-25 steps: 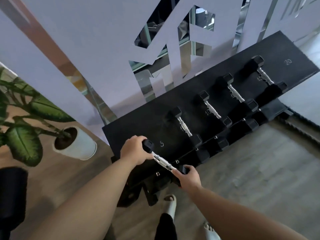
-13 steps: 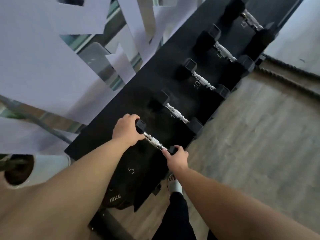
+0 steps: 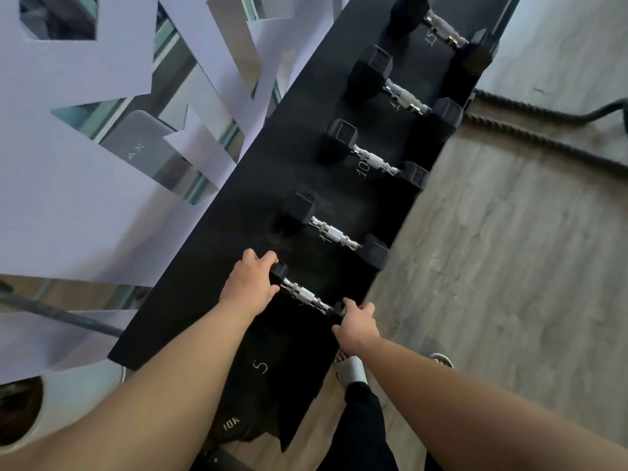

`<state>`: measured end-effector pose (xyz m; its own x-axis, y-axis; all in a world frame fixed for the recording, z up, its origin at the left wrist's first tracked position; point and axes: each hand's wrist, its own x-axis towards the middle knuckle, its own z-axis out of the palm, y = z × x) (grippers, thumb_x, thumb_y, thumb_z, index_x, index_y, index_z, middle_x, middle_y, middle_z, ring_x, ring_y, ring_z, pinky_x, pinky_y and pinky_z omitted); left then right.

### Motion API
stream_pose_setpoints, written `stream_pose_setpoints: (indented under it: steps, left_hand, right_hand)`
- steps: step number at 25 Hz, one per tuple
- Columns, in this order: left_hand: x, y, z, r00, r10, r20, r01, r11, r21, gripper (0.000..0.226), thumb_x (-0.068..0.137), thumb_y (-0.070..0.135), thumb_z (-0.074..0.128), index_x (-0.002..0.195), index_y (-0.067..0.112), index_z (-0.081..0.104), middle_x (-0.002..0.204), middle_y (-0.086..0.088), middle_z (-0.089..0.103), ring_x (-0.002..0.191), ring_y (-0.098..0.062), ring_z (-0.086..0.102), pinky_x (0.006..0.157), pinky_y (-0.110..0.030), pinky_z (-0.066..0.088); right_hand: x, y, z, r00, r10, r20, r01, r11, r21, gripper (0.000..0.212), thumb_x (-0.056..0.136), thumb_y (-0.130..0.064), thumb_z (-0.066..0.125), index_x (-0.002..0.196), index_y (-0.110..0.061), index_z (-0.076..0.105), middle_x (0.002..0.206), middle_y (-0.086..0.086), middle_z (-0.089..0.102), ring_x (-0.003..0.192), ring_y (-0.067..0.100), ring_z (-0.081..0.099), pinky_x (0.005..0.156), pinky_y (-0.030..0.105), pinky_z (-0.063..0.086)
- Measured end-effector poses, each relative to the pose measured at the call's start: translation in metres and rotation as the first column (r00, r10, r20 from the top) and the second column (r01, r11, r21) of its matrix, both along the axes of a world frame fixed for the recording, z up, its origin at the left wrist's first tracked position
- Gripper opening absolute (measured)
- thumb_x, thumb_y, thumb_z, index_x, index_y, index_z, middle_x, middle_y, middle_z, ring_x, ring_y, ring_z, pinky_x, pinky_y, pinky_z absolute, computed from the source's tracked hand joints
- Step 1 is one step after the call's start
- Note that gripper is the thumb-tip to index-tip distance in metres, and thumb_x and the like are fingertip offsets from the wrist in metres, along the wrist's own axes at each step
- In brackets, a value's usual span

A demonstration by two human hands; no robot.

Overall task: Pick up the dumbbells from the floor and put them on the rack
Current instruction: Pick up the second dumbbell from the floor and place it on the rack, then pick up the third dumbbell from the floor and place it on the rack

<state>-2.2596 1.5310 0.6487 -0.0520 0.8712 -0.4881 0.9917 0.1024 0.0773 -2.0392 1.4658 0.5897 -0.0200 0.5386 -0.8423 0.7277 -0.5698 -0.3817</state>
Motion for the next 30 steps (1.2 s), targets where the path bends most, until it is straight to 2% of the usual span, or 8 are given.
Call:
stream_pose_setpoints:
  steps: [4, 9, 11, 13, 15, 18, 24, 30]
  left_hand:
    - [0.005, 0.019, 0.009, 0.998, 0.036, -0.045, -0.042, 0.988, -0.150, 0.047, 0.083, 0.030, 0.082, 0.118, 0.033, 0.050, 0.108, -0.002, 0.044, 0.075, -0.015, 0.052, 0.063, -0.032, 0.047]
    - [0.036, 0.031, 0.037, 0.962, -0.174, -0.212, 0.124, 0.965, -0.232, 0.059, 0.079, 0.053, 0.077, 0.128, 0.031, 0.053, 0.122, -0.005, 0.052, 0.103, -0.026, 0.058, 0.077, -0.038, 0.053]
    - [0.066, 0.040, 0.048, 0.955, -0.262, -0.137, 0.240, 0.958, -0.160, 0.055, 0.082, 0.055, 0.072, 0.129, 0.031, 0.056, 0.127, 0.000, 0.054, 0.112, -0.025, 0.058, 0.081, -0.037, 0.052]
    - [0.102, 0.050, 0.058, 0.962, -0.252, 0.103, 0.267, 0.948, -0.171, 0.048, 0.083, 0.053, 0.074, 0.123, 0.030, 0.062, 0.122, 0.005, 0.061, 0.111, -0.019, 0.062, 0.089, -0.036, 0.052]
    - [0.157, 0.059, 0.070, 0.920, -0.254, 0.299, 0.326, 0.918, -0.225, 0.038, 0.080, 0.049, 0.079, 0.111, 0.030, 0.067, 0.109, 0.008, 0.069, 0.099, -0.010, 0.066, 0.086, -0.026, 0.052]
    - [0.249, 0.055, 0.091, 0.856, -0.332, 0.397, 0.437, 0.875, -0.208, 0.031, 0.079, 0.048, 0.082, 0.102, 0.032, 0.068, 0.096, 0.009, 0.072, 0.087, -0.005, 0.068, 0.073, -0.019, 0.051]
    - [0.458, 0.011, 0.124, 0.728, -0.565, 0.389, 0.653, 0.744, -0.142, 0.035, 0.080, 0.050, 0.079, 0.105, 0.027, 0.068, 0.092, 0.012, 0.071, 0.082, -0.003, 0.067, 0.067, -0.013, 0.047]
    - [0.723, -0.082, 0.183, 0.528, -0.769, 0.361, 0.828, 0.560, -0.018, 0.042, 0.078, 0.058, 0.077, 0.109, 0.031, 0.068, 0.094, 0.014, 0.072, 0.087, -0.003, 0.067, 0.077, -0.023, 0.051]
  right_hand:
    - [0.021, 0.006, 0.001, 0.979, 0.193, 0.058, -0.195, 0.981, 0.022, 0.075, 0.097, -0.035, 0.064, 0.161, -0.031, 0.025, 0.154, 0.015, 0.024, 0.140, 0.039, 0.032, 0.114, 0.048, 0.041]
    - [0.085, 0.011, 0.029, 1.000, -0.002, -0.003, 0.002, 0.998, 0.067, 0.074, 0.094, -0.043, 0.066, 0.158, -0.026, 0.034, 0.153, 0.017, 0.037, 0.139, 0.039, 0.044, 0.113, 0.046, 0.042]
    - [0.131, 0.011, 0.048, 0.992, -0.121, -0.027, 0.124, 0.986, 0.115, 0.065, 0.095, -0.042, 0.066, 0.152, -0.020, 0.045, 0.147, 0.016, 0.051, 0.130, 0.032, 0.056, 0.109, 0.037, 0.046]
    - [0.180, 0.010, 0.071, 0.974, -0.225, -0.024, 0.225, 0.959, 0.169, 0.057, 0.095, -0.041, 0.067, 0.145, -0.016, 0.054, 0.136, 0.012, 0.065, 0.122, 0.026, 0.064, 0.101, 0.030, 0.047]
    - [0.240, -0.004, 0.099, 0.936, -0.351, -0.003, 0.342, 0.910, 0.232, 0.051, 0.095, -0.040, 0.067, 0.139, -0.015, 0.059, 0.129, 0.008, 0.071, 0.117, 0.024, 0.067, 0.097, 0.029, 0.049]
    - [0.330, -0.045, 0.136, 0.852, -0.524, 0.028, 0.491, 0.815, 0.309, 0.046, 0.095, -0.039, 0.067, 0.133, -0.013, 0.064, 0.124, 0.006, 0.073, 0.112, 0.022, 0.069, 0.091, 0.027, 0.050]
    - [0.508, -0.167, 0.176, 0.674, -0.736, 0.060, 0.659, 0.636, 0.402, 0.039, 0.094, -0.037, 0.070, 0.124, -0.013, 0.070, 0.117, 0.005, 0.076, 0.093, 0.018, 0.068, 0.081, 0.024, 0.049]
    - [0.694, -0.312, 0.210, 0.474, -0.880, 0.031, 0.749, 0.421, 0.513, 0.040, 0.092, -0.039, 0.072, 0.123, -0.012, 0.070, 0.122, 0.009, 0.072, 0.112, 0.026, 0.066, 0.093, 0.028, 0.050]
